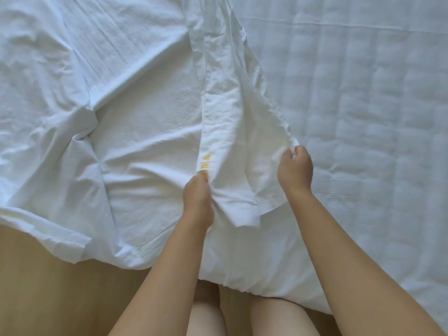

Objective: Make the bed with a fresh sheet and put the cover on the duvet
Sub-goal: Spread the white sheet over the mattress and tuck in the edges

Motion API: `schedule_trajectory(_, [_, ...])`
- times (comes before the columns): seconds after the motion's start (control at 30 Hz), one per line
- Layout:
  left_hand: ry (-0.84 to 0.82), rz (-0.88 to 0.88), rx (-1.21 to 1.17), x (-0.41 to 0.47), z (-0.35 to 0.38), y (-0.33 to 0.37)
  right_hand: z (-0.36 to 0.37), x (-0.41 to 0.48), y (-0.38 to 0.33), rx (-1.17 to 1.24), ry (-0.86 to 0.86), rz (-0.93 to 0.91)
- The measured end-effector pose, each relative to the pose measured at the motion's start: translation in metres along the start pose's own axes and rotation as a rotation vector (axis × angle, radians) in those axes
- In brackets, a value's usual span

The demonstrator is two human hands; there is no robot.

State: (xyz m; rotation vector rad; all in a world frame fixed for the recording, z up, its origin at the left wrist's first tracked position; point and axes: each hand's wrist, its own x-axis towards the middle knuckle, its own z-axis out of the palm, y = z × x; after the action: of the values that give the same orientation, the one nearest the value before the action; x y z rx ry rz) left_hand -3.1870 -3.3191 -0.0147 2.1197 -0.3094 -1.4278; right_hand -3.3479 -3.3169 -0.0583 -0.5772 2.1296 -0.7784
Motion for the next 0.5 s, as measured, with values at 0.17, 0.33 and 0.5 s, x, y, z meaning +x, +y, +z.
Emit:
schedule_trajectory(0.17, [-0.101, 0.097, 0.286, 0.01, 0.0, -0.01, 0.006, 0.031, 0.017, -0.396, -0.128, 0.075])
schedule_trajectory(0.33, [-0.09, 0.237, 0.944, 0.028, 0.025, -0.016, 0.035, 0.046, 0.003, -0.42, -0.09, 0.07])
schedule_trajectory(0.5, [-0.049, 0.686, 0.982, 0.039, 0.049, 0.003, 0.049, 0.034, -0.017, -0.148, -0.298, -0.056])
